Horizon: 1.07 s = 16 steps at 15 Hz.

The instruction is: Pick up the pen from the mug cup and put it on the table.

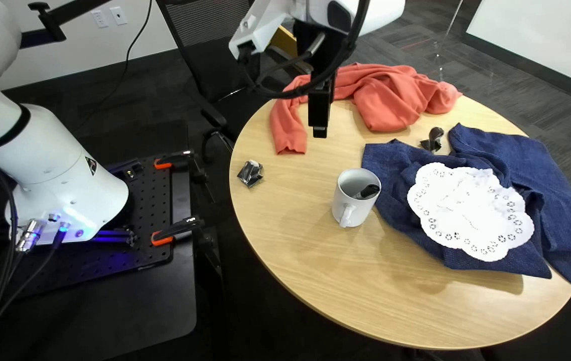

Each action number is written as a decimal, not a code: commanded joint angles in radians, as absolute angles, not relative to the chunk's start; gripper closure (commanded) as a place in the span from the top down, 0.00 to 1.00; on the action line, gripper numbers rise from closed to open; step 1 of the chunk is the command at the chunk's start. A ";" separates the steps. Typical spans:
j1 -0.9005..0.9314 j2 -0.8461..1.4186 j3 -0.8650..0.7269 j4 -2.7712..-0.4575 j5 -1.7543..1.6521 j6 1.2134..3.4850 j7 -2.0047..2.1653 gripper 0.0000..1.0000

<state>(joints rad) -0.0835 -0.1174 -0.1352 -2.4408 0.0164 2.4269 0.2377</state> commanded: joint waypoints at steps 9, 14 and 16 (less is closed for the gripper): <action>-0.091 -0.042 -0.106 -2.435 0.023 2.572 0.266 1.00; -0.092 0.071 -0.113 -2.404 -0.002 2.669 0.318 1.00; -0.089 0.110 -0.119 -2.388 0.013 2.686 0.309 1.00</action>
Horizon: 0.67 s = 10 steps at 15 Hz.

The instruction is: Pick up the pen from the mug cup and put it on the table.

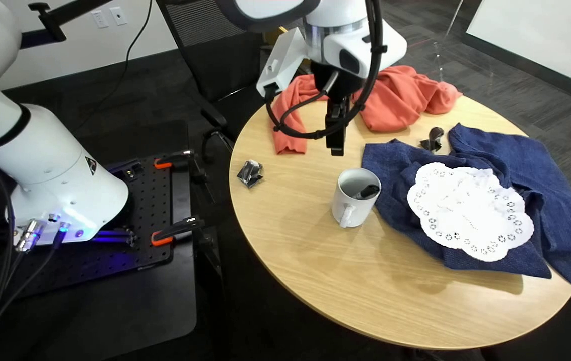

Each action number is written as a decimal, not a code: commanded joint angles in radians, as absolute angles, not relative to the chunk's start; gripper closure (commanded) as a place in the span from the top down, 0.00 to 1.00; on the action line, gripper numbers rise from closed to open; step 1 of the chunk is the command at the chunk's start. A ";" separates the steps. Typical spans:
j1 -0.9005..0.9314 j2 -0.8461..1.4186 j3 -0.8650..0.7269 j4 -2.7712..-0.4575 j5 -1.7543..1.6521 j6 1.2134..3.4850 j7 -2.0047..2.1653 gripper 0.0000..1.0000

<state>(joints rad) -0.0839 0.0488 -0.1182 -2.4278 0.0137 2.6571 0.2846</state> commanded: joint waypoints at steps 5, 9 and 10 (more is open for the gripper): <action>-0.089 0.188 -0.137 -2.339 0.031 2.700 0.300 1.00; -0.090 0.236 -0.152 -2.301 0.039 2.700 0.304 0.65; -0.090 0.246 -0.155 -2.293 0.040 2.698 0.304 0.62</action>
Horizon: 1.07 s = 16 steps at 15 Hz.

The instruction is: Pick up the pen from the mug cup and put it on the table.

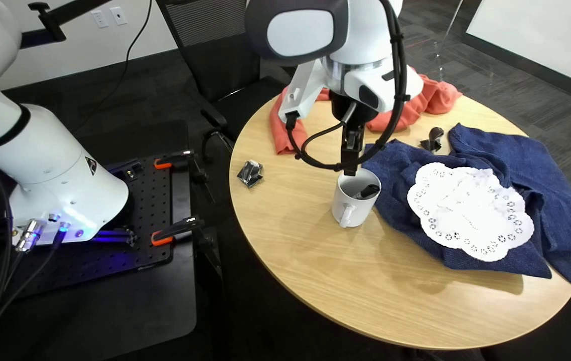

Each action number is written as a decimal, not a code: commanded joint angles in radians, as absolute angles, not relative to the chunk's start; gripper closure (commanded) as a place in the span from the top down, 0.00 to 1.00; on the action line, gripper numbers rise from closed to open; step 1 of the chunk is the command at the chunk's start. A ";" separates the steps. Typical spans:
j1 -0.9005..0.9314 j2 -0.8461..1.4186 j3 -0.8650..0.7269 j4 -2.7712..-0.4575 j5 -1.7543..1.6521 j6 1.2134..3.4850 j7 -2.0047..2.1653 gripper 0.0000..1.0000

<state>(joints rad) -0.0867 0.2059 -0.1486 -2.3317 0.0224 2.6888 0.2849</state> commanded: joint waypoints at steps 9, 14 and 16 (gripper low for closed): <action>-0.091 0.331 -0.177 -2.226 0.050 2.693 0.312 0.53; -0.087 0.358 -0.174 -2.205 0.064 2.687 0.324 0.45; -0.085 0.366 -0.175 -2.200 0.068 2.690 0.326 0.46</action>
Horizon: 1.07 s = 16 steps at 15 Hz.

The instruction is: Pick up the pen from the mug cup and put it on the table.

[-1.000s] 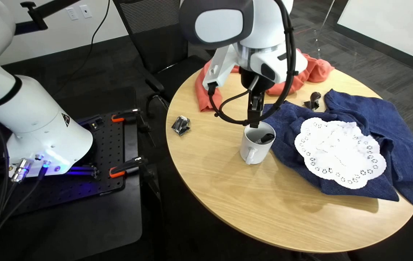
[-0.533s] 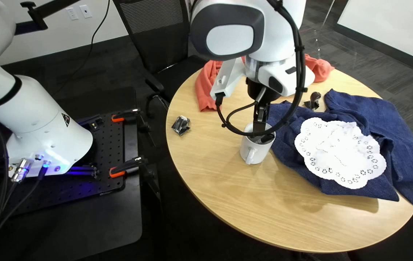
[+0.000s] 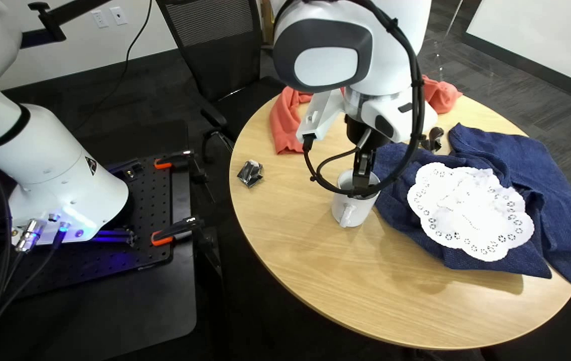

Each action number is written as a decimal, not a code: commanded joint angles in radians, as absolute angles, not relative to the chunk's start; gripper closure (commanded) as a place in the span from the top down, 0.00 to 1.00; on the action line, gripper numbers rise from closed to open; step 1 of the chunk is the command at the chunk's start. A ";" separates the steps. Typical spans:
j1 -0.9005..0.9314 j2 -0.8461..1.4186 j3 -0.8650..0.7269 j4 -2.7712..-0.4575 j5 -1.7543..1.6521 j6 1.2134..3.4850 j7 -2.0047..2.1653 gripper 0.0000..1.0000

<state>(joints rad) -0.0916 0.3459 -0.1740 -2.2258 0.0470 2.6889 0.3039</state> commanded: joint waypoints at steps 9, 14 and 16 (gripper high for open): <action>-0.075 0.415 -0.177 -2.190 0.076 2.772 0.325 0.43; -0.057 0.447 -0.195 -2.188 0.067 2.830 0.333 0.41; -0.050 0.457 -0.204 -2.188 0.064 2.844 0.334 0.41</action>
